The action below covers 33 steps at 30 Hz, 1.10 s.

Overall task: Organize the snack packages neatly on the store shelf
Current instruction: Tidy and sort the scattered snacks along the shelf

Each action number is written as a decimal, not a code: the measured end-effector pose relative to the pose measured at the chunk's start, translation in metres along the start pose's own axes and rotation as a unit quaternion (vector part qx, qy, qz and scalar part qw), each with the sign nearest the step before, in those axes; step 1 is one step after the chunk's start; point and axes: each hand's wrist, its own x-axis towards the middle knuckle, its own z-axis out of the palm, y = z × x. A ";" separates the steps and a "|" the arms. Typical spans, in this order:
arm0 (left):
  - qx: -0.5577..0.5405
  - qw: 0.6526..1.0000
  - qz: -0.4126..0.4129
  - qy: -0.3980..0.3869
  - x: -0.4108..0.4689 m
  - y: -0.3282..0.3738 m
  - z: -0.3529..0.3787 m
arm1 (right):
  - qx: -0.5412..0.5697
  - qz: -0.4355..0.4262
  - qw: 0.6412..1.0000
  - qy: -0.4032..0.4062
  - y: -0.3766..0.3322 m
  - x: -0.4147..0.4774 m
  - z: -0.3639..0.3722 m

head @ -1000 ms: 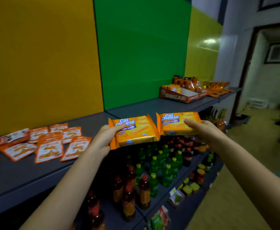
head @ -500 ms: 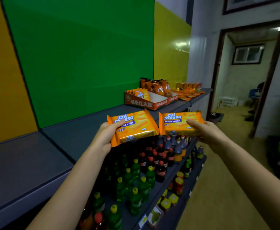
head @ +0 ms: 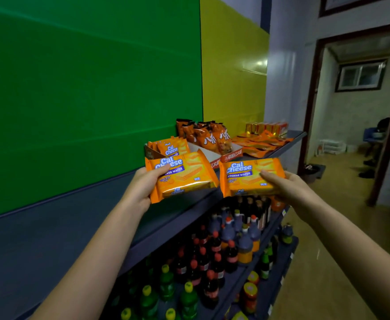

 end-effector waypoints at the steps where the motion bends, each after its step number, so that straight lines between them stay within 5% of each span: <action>1: 0.004 1.000 0.002 0.006 0.008 -0.001 0.009 | 0.008 0.001 1.000 -0.009 0.002 0.015 -0.005; 16: -0.025 0.989 0.059 0.131 0.112 -0.018 0.107 | 0.013 -0.104 0.987 -0.123 0.017 0.217 -0.045; 27: 0.032 0.972 0.109 0.204 0.181 -0.002 0.090 | 0.023 -0.166 0.979 -0.120 0.016 0.303 0.000; 33: 0.112 0.965 0.105 0.214 0.231 0.000 0.086 | 0.046 -0.182 0.962 -0.197 0.002 0.334 0.008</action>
